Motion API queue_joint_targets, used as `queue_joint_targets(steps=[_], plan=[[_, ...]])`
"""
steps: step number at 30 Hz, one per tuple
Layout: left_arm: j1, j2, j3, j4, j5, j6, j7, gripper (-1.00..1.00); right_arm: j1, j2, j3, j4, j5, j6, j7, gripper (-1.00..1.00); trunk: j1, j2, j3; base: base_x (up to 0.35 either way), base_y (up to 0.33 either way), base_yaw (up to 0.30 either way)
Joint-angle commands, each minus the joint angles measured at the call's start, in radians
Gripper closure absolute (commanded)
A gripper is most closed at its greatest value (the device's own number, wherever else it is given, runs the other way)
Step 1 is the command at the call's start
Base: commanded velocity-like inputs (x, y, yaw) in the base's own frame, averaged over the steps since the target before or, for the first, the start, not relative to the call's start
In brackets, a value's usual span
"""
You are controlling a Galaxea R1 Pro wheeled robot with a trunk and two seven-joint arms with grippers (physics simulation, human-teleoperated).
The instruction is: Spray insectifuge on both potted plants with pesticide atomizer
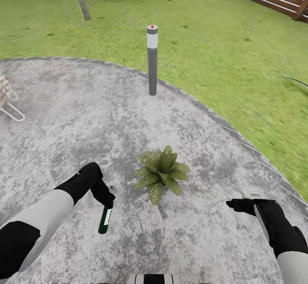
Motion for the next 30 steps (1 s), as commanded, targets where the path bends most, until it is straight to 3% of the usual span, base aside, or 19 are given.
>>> queue_joint_targets(steps=[1, 14, 23, 30], plan=[[-0.001, 0.0, -0.003, -0.001, -0.009, 0.007, -0.01, 1.0, 0.0, 0.0, -0.002, -0.001, 0.01, 0.003, 0.009, -1.0, 0.0, 0.0, -0.001, 0.0, -0.005, 0.251], [-0.001, 0.0, -0.004, -0.002, -0.009, 0.006, -0.01, 1.0, 0.0, 0.0, -0.002, -0.001, 0.01, 0.003, 0.009, -1.0, 0.0, 0.0, -0.01, 0.064, -0.059, 0.251], [-0.001, 0.0, -0.004, -0.002, -0.008, 0.007, -0.01, 1.0, 0.0, 0.0, -0.002, -0.001, 0.01, 0.003, 0.009, -1.0, 0.0, 0.0, -0.016, 0.0, -0.244, 0.247], [0.002, 0.0, -0.003, -0.001, -0.009, 0.007, -0.01, 1.0, 0.0, 0.0, -0.002, -0.001, 0.01, 0.003, 0.009, -1.0, 0.0, 0.0, -0.017, 0.0, -0.038, 0.071]])
